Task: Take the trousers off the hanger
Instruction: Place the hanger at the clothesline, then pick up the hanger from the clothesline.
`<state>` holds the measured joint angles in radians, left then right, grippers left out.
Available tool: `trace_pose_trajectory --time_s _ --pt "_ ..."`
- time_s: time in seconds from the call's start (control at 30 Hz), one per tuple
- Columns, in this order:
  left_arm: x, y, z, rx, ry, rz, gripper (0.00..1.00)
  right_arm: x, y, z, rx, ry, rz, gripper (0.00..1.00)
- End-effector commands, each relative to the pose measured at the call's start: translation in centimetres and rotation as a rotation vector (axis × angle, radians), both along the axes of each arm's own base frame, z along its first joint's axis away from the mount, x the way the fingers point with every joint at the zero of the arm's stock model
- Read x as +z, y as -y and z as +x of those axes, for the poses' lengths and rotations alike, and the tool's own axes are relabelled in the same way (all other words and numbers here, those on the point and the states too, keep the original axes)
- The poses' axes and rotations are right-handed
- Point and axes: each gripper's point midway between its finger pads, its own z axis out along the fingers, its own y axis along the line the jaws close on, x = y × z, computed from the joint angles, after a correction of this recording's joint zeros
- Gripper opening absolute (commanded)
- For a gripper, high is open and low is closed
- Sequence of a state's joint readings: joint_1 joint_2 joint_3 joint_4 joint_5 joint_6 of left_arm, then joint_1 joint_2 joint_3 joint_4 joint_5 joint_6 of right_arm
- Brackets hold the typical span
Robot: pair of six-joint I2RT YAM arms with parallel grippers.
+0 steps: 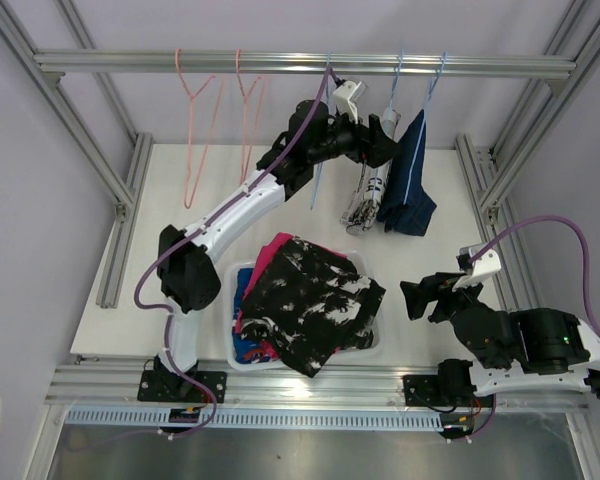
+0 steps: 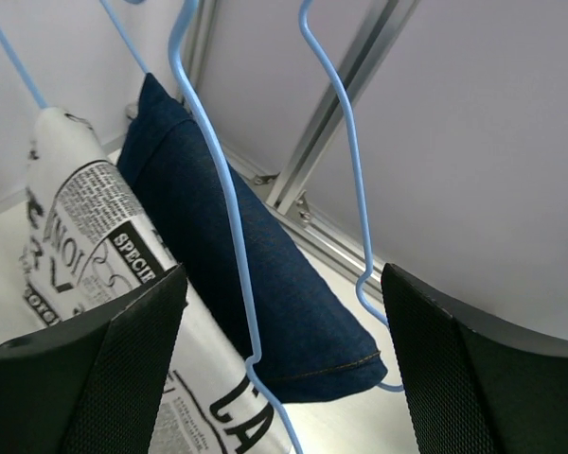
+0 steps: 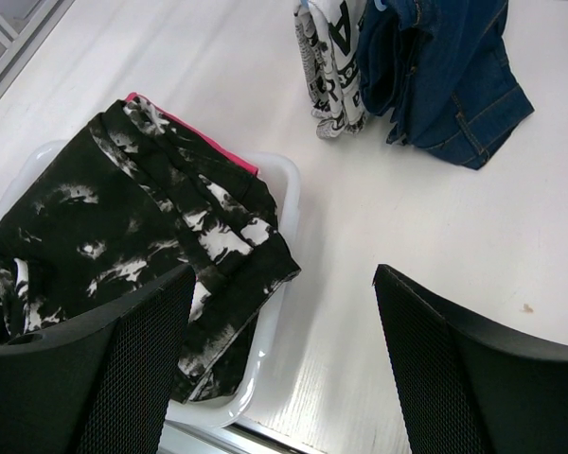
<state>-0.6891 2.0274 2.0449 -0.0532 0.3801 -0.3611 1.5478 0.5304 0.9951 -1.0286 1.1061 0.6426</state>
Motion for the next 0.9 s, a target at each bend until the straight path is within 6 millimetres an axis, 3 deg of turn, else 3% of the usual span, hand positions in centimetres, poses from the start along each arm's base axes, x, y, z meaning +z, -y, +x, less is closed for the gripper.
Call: trace_pose_trajectory --time_s 0.0,0.27,0.37,0.43,0.5,0.87 --pt "3.4 0.6 -0.2 -0.056 0.050 -0.103 0.86 0.5 0.3 0.4 -0.032 0.019 0.028 0.81" --pt "3.6 1.7 -1.2 -0.139 -0.002 -0.176 0.79 0.4 0.2 0.5 -0.036 0.025 0.011 0.82" --pt "4.1 1.7 -1.5 -0.152 -0.003 -0.192 0.71 0.2 -0.1 0.4 -0.035 0.024 -0.008 0.82" --pt "4.2 1.8 -1.7 -0.162 -0.004 -0.197 0.56 0.1 -0.2 0.5 -0.038 0.025 -0.017 0.83" --pt "4.3 1.8 -1.8 -0.172 -0.009 -0.200 0.52 0.0 -0.4 0.5 -0.036 0.024 -0.031 0.82" --pt "4.9 2.0 -2.6 -0.208 -0.026 -0.232 0.44 -0.5 -1.0 0.6 -0.038 0.022 -0.078 0.83"
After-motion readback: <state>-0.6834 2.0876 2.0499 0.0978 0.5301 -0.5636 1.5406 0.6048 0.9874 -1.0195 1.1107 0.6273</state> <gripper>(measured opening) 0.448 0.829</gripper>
